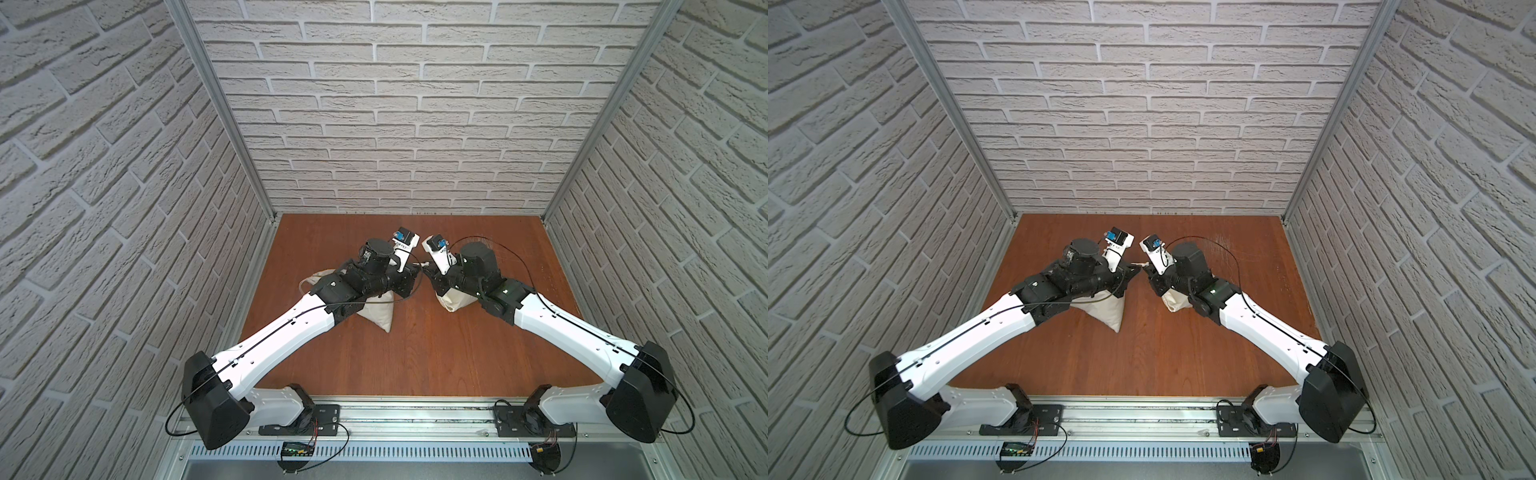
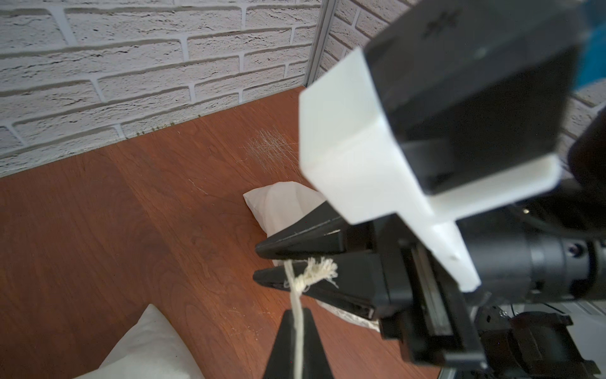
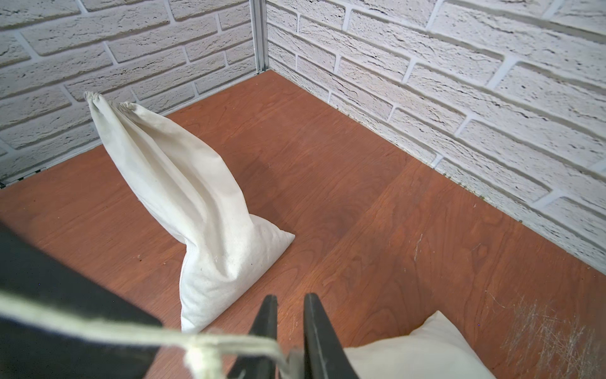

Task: Close the soil bag
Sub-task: Frap the soil bag at the center of the board.

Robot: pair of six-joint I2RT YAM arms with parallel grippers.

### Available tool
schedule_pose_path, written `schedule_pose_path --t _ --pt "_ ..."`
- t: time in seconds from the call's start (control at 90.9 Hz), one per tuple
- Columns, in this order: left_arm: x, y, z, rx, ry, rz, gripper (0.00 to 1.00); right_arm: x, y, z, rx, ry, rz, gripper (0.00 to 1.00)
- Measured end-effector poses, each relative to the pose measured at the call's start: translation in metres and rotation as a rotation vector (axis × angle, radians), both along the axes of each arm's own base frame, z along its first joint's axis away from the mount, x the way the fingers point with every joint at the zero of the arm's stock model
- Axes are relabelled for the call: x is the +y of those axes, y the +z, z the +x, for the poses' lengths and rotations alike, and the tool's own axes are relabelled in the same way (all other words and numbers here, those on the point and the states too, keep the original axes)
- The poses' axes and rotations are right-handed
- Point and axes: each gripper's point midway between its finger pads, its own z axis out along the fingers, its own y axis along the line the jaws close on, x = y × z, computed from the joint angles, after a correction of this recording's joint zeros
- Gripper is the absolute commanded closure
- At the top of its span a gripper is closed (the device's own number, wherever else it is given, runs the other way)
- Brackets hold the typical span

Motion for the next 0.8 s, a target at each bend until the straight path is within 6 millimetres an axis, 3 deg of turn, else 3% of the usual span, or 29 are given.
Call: schedule_pose_path --t 0.132,0.231,0.451,0.66,0.726,0.803 --pt "0.016 0.009 0.008 0.019 0.068 0.004 1.0 -0.006 0.002 0.004 -0.005 -0.008 -0.023 0.89" --pt "0.048 0.023 0.025 0.058 0.162 -0.023 1.0 -0.018 0.012 0.015 -0.008 -0.04 -0.026 0.87" --pt "0.109 0.098 0.04 0.062 0.284 -0.139 1.0 -0.028 0.056 0.039 -0.074 -0.081 -0.019 0.85" --pt "0.122 0.148 0.023 0.01 0.282 -0.19 1.0 -0.033 0.125 0.038 -0.171 -0.077 -0.014 0.86" --pt "0.125 0.154 0.017 -0.007 0.282 -0.2 1.0 -0.034 0.143 0.036 -0.201 -0.074 -0.005 0.87" --pt "0.128 0.151 0.011 -0.019 0.282 -0.209 1.0 -0.032 0.146 0.035 -0.207 -0.058 -0.006 0.87"
